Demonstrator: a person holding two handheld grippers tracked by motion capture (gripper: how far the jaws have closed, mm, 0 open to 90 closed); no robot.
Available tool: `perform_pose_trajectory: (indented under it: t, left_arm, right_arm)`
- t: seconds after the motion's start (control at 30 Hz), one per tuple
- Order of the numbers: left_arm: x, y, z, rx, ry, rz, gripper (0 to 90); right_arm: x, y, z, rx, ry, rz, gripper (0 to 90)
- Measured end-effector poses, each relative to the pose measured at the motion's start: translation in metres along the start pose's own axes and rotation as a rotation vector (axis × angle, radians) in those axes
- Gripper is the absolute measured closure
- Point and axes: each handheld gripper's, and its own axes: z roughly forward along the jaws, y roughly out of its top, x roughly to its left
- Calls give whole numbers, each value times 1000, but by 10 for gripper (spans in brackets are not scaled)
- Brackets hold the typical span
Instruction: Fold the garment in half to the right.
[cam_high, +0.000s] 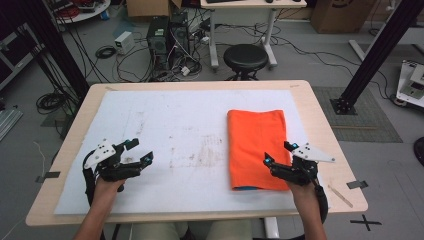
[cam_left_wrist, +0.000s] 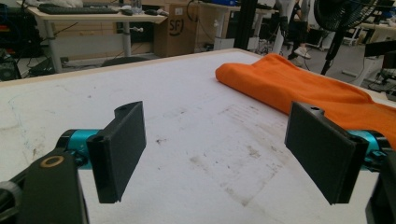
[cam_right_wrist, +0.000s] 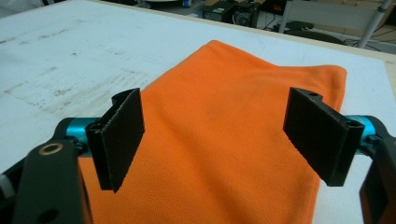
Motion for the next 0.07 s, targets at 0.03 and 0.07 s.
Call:
perform_pose_trajectory:
  t: [0.03, 0.07]
  left_arm:
    - [0, 0, 0, -1, 2, -2, 206]
    - [0, 0, 0, -1, 2, -2, 206]
  right_arm:
    - [0, 0, 0, 0, 0, 0, 210]
    - [0, 0, 0, 1, 0, -1, 210]
